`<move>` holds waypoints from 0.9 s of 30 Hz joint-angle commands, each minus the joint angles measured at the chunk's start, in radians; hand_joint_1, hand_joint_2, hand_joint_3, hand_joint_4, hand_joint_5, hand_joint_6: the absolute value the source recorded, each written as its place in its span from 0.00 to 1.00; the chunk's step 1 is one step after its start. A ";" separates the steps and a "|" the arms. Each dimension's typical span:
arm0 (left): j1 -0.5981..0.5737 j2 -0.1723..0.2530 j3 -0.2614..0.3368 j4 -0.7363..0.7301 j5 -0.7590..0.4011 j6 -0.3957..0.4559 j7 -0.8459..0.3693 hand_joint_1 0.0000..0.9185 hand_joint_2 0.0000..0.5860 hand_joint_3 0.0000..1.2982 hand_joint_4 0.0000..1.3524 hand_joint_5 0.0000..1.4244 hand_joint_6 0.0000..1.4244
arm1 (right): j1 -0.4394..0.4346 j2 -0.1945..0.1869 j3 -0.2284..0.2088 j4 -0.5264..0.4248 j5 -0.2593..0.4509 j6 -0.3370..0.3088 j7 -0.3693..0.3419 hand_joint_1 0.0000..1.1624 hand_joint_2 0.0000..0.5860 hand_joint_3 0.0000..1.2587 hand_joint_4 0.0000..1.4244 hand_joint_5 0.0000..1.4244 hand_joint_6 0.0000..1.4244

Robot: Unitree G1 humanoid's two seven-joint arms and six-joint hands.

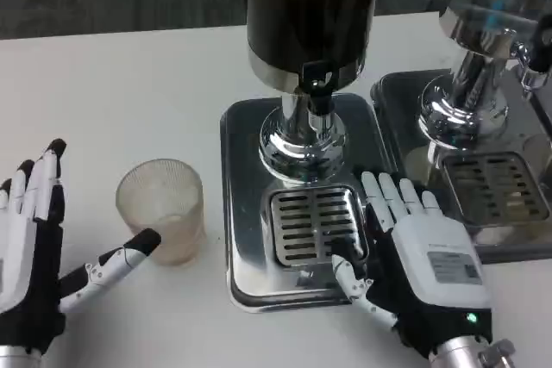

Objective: Grasp the cup under the faucet to collect the drink, then remove the cup.

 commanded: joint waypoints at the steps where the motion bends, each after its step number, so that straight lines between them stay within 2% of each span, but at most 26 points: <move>1: -0.099 0.012 -0.022 0.217 -0.079 -0.147 -0.072 0.00 0.00 0.00 0.00 0.00 0.00 | 0.012 0.003 -0.001 -0.019 -0.010 0.011 -0.016 0.12 0.81 0.00 0.00 0.00 0.00; 8: -0.167 0.008 -0.024 0.385 -0.100 -0.268 -0.057 0.00 0.00 0.00 0.00 0.00 0.00 | 0.022 -0.003 0.007 -0.043 -0.023 0.030 -0.002 0.11 0.81 0.00 0.00 0.00 0.00; 17: -0.312 0.025 -0.076 0.558 -0.080 -0.323 -0.103 0.00 0.00 0.00 0.00 0.00 0.00 | 0.036 0.001 0.005 -0.063 -0.033 0.054 0.005 0.11 0.79 0.00 0.00 0.00 0.00; 24: -0.394 0.009 -0.129 0.640 -0.063 -0.368 -0.103 0.00 0.00 0.00 0.00 0.00 0.00 | 0.050 0.010 0.007 -0.081 -0.044 0.078 0.008 0.10 0.78 0.00 0.00 0.00 0.00; 27: -0.412 0.003 -0.154 0.663 -0.055 -0.376 -0.101 0.05 0.00 0.00 0.00 0.00 0.00 | 0.063 0.013 0.003 -0.093 -0.043 0.088 0.005 0.10 0.77 0.01 0.00 0.00 0.00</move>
